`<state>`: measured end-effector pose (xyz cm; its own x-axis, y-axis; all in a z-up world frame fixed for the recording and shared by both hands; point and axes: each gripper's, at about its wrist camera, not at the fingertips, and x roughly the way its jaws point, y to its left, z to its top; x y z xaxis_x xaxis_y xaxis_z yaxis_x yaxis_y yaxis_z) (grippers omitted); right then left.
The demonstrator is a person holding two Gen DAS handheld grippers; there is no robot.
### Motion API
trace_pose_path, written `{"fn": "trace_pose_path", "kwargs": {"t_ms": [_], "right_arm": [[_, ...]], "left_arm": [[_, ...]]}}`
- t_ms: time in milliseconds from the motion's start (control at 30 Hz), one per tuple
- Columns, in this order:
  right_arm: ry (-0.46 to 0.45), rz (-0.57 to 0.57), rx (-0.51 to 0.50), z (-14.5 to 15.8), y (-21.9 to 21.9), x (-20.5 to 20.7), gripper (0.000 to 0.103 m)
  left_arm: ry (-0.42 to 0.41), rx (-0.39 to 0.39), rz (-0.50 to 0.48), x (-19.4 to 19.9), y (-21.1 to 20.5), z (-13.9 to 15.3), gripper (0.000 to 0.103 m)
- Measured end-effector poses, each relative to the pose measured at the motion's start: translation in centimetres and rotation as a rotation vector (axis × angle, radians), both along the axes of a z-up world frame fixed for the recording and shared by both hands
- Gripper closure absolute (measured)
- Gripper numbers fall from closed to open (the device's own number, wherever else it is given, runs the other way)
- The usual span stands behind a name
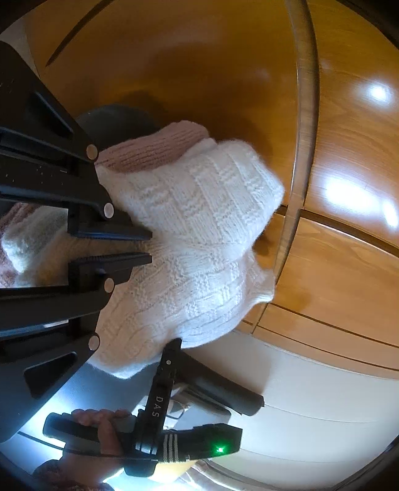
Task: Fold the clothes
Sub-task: 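Lower the sweater onto the pink garment and open both tools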
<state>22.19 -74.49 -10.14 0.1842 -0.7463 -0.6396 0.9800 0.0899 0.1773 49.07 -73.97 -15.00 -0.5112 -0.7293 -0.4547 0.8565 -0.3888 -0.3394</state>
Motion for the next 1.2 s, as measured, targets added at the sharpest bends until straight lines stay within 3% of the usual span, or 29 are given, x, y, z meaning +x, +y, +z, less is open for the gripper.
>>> {"fn": "trace_pose_path", "kwargs": {"t_ms": [167, 267, 367, 433, 567, 667, 867, 933, 1000, 1033, 1133, 1200], "right_arm": [[0.012, 0.007, -0.047, 1.9, 0.7, 0.8, 0.071], [0.041, 0.023, -0.157, 4.4, 1.3, 2.3, 0.071], [0.106, 0.077, -0.186, 6.0, -0.4, 4.6, 0.071], [0.174, 0.098, -0.164, 6.5, -2.5, 6.1, 0.071], [0.244, 0.078, -0.011, 4.4, -7.3, 7.3, 0.071], [0.184, 0.039, 0.044, 2.6, -8.8, 6.5, 0.071], [0.158, 0.040, 0.041, 3.0, -8.5, 6.1, 0.069], [0.138, 0.022, 0.014, 4.3, -6.7, 5.6, 0.064], [0.141, -0.027, -0.018, 5.6, -4.2, 5.2, 0.060], [0.144, -0.046, -0.026, 5.9, -2.7, 5.2, 0.055], [0.157, -0.107, -0.041, 6.8, 2.1, 5.2, 0.030], [0.180, -0.161, -0.009, 6.6, 5.2, 5.4, 0.026]], "left_arm": [[0.119, -0.001, 0.022, 2.0, 1.1, 2.0, 0.092], [0.137, -0.076, 0.060, 2.4, 1.6, 4.4, 0.091], [0.104, -0.052, 0.050, 0.6, -1.3, 5.6, 0.091], [0.059, -0.018, 0.058, -0.5, -3.3, 5.4, 0.091], [-0.014, 0.109, 0.107, -0.7, -6.8, 2.0, 0.091], [-0.037, 0.095, 0.091, -1.1, -7.4, 1.4, 0.092], [-0.062, 0.092, 0.093, -1.7, -6.6, 2.7, 0.090], [-0.058, 0.103, 0.113, -1.4, -5.0, 3.8, 0.080], [-0.056, 0.114, 0.148, -0.9, -2.7, 5.1, 0.047], [-0.055, 0.117, 0.167, -0.6, -1.5, 5.8, 0.041], [-0.066, 0.092, 0.244, 0.4, 2.7, 7.2, 0.036], [-0.100, 0.104, 0.263, 0.8, 4.9, 7.6, 0.031]]}}
